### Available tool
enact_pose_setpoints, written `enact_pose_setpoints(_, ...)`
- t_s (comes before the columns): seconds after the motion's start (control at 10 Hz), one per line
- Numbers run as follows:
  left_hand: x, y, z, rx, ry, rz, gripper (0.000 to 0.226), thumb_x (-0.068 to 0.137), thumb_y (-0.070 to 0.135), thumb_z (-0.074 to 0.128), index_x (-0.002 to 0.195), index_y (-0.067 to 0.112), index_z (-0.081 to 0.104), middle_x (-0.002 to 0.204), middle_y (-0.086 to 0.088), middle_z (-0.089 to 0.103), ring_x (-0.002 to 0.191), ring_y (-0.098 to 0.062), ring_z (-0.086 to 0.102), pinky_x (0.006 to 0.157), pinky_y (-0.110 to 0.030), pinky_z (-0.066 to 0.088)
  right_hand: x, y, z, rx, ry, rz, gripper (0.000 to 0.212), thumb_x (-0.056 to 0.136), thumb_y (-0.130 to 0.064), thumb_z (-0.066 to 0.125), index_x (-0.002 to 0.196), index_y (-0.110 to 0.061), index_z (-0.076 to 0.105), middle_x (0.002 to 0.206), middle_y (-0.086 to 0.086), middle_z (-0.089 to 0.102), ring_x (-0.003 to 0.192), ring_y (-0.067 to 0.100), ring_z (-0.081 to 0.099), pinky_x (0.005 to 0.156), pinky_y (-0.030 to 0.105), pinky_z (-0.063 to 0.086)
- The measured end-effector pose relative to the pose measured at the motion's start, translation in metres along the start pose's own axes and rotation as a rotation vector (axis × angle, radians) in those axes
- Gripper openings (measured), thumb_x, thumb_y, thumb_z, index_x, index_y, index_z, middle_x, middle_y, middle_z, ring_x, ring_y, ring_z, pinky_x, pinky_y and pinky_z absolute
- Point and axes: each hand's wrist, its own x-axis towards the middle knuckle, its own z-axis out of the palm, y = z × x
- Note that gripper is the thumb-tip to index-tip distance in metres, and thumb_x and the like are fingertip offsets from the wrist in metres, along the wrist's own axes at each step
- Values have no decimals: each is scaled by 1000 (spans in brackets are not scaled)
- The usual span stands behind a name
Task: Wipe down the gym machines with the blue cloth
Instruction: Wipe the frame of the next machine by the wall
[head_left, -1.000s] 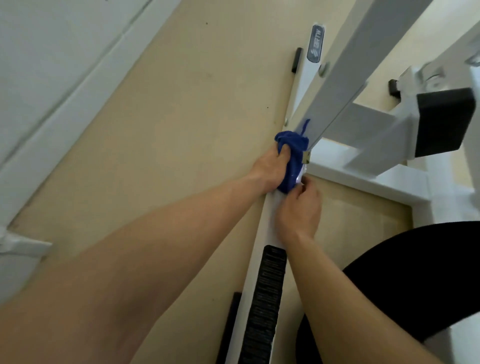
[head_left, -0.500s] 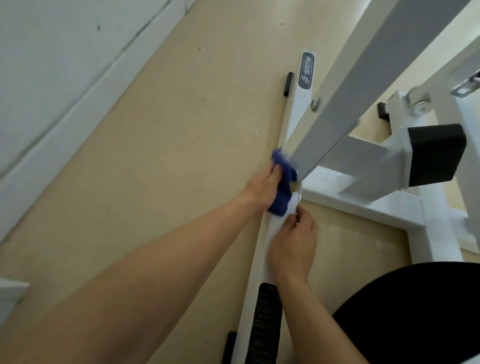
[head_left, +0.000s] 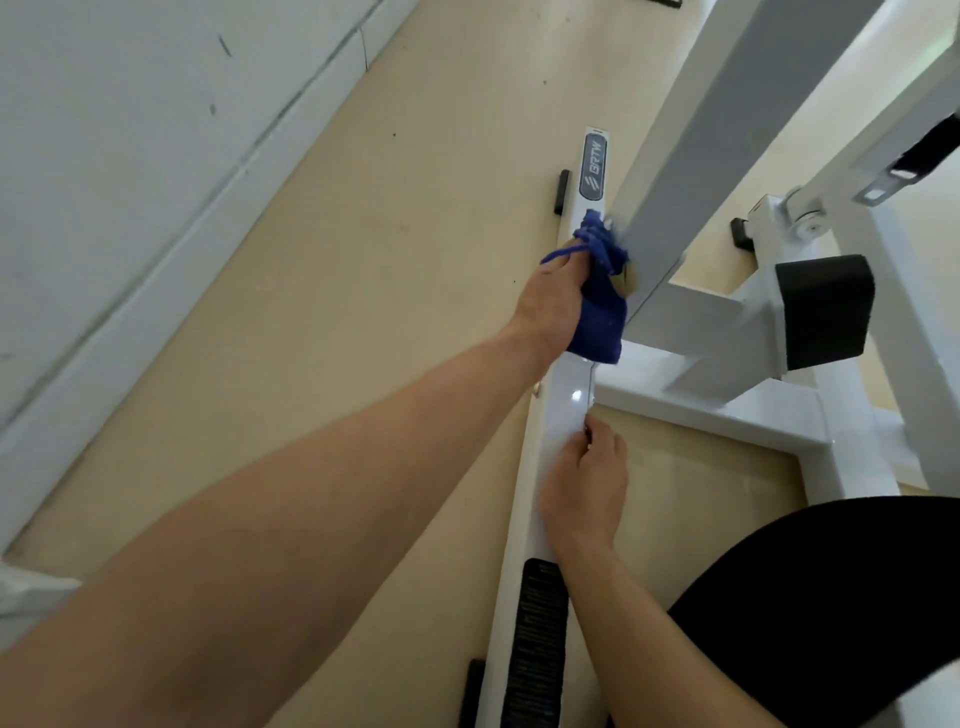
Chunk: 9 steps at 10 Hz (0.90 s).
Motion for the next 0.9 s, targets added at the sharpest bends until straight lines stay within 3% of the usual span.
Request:
enact_pose_setpoints(0.1,-6,22,8,-2,1,91,38,105,20,39,136,3,51,139,-18,54,129,-33,51,98,-35,43,-8,-14,-11,-64,5,-39,36,101,-25,33,124,-15,59,112,0,57,102,22,56,91,41,48)
enact_pose_setpoints(0.2,-21,52,14,4,-32,156,41,103,17,43,143,14,45,143,-11,53,131,-27,50,109,-41,42,-4,-40,-35,-69,63,-139,39,104,-25,33,136,-18,54,125,-3,55,116,18,53,96,31,43)
enact_pose_setpoints(0.3,-26,83,19,1,-52,245,38,103,14,42,140,13,48,134,-9,58,114,-19,56,103,-37,44,10,-82,-69,-11,110,-269,40,106,-25,35,144,-21,46,136,-7,50,122,11,50,102,30,43)
enact_pose_setpoints(0.4,-34,133,25,-26,-60,322,33,105,21,41,134,11,53,113,-1,58,103,-14,54,99,-35,46,27,-119,-102,12,190,-349,39,106,-26,35,143,-22,48,136,-6,52,119,11,53,95,26,41)
enact_pose_setpoints(0.5,-34,149,34,-199,-130,370,26,107,28,37,114,21,61,103,1,64,98,-16,60,104,-40,44,36,-142,-128,44,201,-343,39,106,-27,36,142,-22,49,140,-7,51,118,7,50,90,21,33)
enact_pose_setpoints(0.6,-29,120,34,-193,-105,272,25,100,40,43,109,29,64,110,3,68,107,-17,63,108,-41,43,32,-148,-148,26,188,-358,38,107,-27,35,141,-22,50,140,-6,51,117,8,51,88,21,32)
enact_pose_setpoints(0.7,-32,122,32,-210,-64,168,31,104,24,43,128,12,58,106,-1,60,98,-18,58,94,-32,48,28,-143,-160,9,187,-361,37,107,-29,35,140,-23,52,141,-6,52,114,8,50,89,24,33)
enact_pose_setpoints(0.8,-37,170,38,-403,-142,227,17,103,15,46,106,13,63,94,-5,65,91,-18,61,87,-29,47,26,-141,-170,36,182,-338,36,106,-26,37,137,-20,54,138,-2,55,118,12,53,93,25,36)
enact_pose_setpoints(0.9,-43,197,42,-219,-111,453,26,104,16,44,124,13,60,111,-3,67,105,-19,62,101,-34,47,24,-143,-176,66,184,-321,35,105,-25,39,135,-20,56,135,-2,57,117,13,54,94,26,38)
